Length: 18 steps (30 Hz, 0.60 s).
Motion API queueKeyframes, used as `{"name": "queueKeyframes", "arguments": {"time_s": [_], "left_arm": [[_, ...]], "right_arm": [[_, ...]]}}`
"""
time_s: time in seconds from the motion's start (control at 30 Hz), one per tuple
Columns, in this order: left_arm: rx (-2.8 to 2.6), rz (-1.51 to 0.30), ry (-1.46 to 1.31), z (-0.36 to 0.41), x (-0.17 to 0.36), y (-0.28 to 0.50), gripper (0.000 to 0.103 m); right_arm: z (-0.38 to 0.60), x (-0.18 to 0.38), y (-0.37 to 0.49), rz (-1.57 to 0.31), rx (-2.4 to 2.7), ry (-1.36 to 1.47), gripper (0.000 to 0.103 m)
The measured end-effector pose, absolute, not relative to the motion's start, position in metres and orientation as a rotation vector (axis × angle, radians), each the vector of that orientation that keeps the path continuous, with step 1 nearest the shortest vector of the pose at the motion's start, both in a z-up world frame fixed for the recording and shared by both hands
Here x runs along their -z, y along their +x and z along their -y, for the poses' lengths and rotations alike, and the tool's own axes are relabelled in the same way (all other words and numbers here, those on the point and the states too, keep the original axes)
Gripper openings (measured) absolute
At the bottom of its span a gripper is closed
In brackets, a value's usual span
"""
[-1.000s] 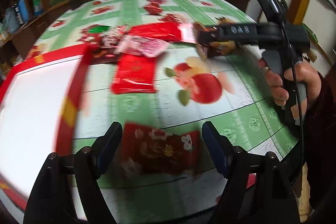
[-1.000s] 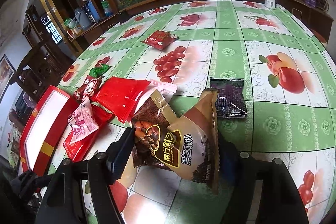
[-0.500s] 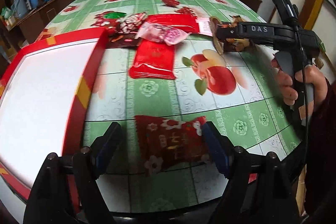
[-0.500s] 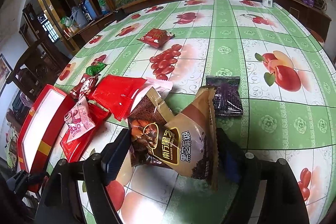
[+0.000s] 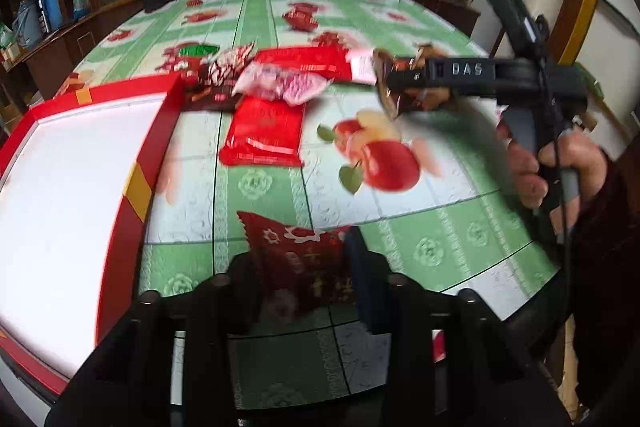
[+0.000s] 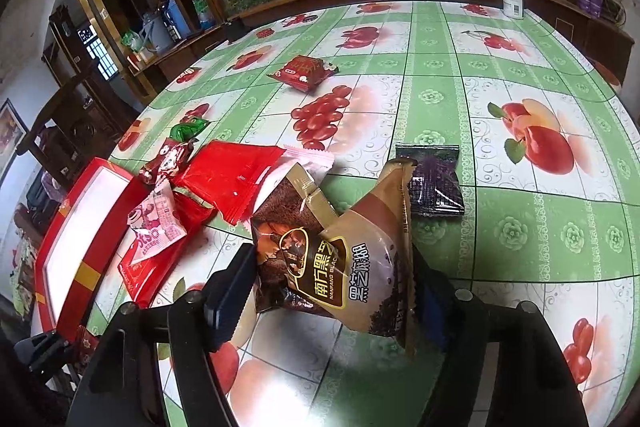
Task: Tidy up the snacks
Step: 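Grasp the brown chocolate bag with the right gripper while the left gripper holds its packet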
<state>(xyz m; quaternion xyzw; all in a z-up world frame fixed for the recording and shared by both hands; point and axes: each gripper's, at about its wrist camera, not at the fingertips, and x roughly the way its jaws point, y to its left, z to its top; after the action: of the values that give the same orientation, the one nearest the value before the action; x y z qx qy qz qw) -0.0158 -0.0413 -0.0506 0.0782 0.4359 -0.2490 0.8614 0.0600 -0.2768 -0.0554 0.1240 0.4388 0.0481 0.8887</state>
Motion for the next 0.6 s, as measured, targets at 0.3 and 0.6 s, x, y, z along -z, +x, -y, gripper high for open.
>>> {"name": "queueKeyframes", "arguments": {"time_s": [0.3,0.6], "left_arm": [[0.539,-0.884,0.156,0.039,0.048,-0.015,0.021],[0.572,-0.819,0.116,0.028,0.033,-0.017,0.014]], "right_arm": [[0.290,0.051,0.054,-0.883,-0.196,0.399,0.069],[0.291,0.031,0.046,-0.775,-0.249,0.429,0.069]]}}
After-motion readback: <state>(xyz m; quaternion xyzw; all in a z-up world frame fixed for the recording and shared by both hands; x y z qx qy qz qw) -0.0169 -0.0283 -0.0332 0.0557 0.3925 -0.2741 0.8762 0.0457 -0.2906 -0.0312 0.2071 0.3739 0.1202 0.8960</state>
